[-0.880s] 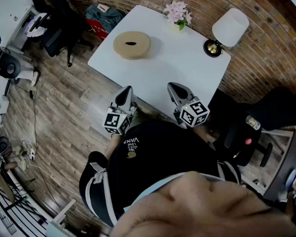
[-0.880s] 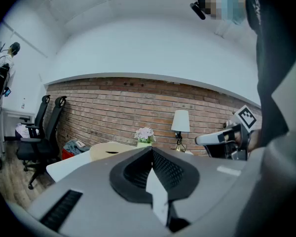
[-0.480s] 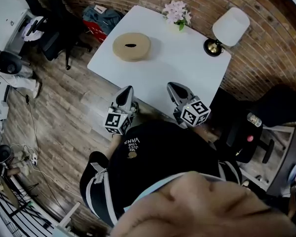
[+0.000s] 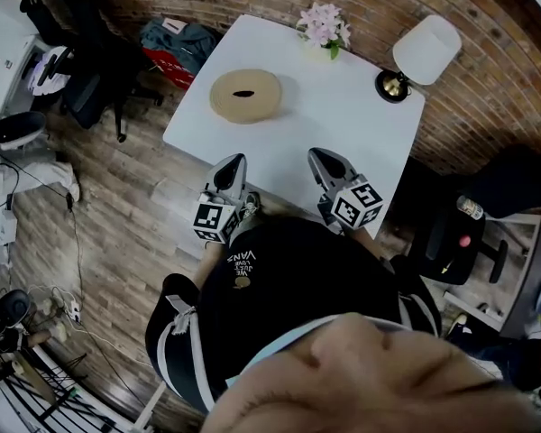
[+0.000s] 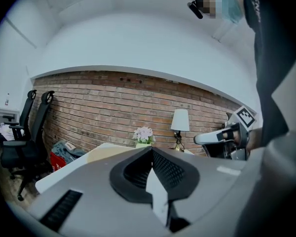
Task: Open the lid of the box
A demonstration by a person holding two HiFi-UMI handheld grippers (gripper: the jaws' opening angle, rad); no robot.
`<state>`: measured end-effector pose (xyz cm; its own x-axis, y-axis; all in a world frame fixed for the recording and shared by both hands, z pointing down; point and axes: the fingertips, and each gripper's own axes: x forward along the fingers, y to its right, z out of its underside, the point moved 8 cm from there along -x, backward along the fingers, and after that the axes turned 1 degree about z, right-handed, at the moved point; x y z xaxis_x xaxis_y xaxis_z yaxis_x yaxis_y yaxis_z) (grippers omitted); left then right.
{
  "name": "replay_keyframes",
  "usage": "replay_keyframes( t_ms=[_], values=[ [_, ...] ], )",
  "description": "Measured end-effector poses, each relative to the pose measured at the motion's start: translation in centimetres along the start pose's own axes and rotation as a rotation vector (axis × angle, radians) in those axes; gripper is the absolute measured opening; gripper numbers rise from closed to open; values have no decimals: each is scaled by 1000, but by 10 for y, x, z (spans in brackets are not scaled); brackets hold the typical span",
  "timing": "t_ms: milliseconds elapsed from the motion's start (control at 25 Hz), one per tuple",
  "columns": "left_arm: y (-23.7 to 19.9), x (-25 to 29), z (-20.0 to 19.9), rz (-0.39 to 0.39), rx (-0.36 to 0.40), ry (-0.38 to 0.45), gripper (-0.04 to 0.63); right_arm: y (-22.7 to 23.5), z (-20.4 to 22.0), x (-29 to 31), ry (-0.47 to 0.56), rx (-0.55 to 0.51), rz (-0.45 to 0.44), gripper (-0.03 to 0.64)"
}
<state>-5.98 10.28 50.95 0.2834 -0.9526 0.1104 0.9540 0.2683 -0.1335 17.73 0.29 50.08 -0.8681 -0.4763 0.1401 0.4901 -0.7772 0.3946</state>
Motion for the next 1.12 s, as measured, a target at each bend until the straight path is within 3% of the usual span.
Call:
replay_keyframes(
  t_ms=[440,1120],
  values=[
    [-73,20,-11,129,39,-30,11,-17,7,47,38,28,132,3],
    [-146,43,-17,344,99,-77,10,-42,21,85,115,70,348,3]
  ],
)
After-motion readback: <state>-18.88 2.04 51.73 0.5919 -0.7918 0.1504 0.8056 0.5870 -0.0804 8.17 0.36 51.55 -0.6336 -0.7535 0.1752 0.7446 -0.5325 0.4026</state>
